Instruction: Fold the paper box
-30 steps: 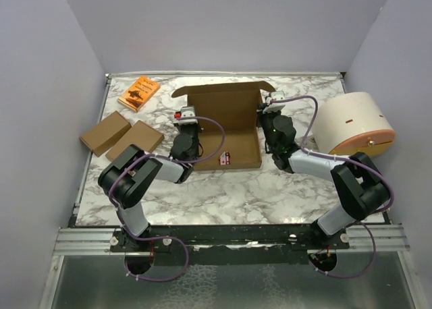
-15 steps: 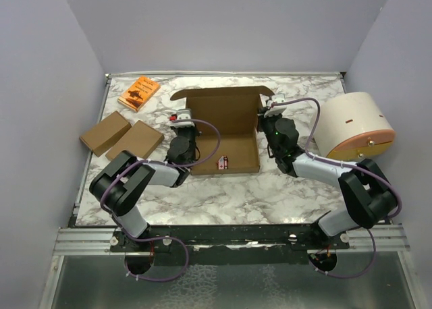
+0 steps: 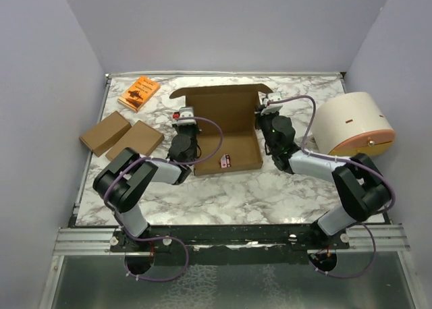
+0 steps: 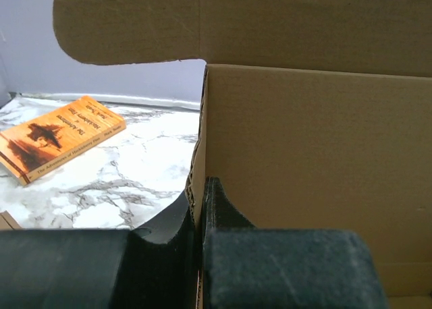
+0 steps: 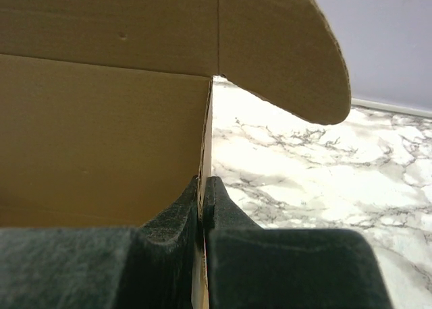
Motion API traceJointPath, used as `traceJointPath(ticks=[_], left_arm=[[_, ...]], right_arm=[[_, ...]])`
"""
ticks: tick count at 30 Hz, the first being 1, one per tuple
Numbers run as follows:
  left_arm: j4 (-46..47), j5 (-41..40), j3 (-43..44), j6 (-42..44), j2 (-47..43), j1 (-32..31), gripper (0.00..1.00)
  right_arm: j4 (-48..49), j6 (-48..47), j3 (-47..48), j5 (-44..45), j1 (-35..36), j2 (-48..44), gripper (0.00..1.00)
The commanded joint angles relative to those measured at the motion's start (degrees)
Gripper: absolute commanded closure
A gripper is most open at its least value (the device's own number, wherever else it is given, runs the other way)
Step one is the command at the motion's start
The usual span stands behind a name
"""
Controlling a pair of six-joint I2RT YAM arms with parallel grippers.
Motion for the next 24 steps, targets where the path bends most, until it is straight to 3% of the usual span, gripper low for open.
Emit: traceJointPath(ticks=[1, 6, 10, 14, 18, 24], left_arm=[[-1.44, 5.34, 6.14, 2.37, 5.17, 0.45, 1.0], [-2.56, 9.81, 13.51, 2.31, 9.69, 4.07, 1.0], [-2.79, 12.41, 18.6, 3.47, 13.16, 6.1, 1.0], [-1.02, 14.07, 19.78, 3.7, 14.68, 7.2, 1.0], [0.61, 15.57, 18.0, 2.57, 14.61, 7.73, 1.0], [3.13, 16.5, 13.53, 1.45, 13.86, 7.77, 1.0]], right_arm=[[9.99, -2.81, 4.32, -3.45, 1.56, 5.94, 0.99], [21.54, -10.41, 7.36, -3.69, 1.55, 11.67, 0.99], [25.41, -12.55, 9.71, -3.94, 1.52, 15.19, 0.98], [27.06, -10.88, 10.82, -1.59, 1.49, 17.68, 0.91], [34.94, -9.92, 7.15, -0.78, 1.49, 19.31, 0.86], [27.73, -3.32, 5.67, -3.94, 1.48, 17.87, 0.87]])
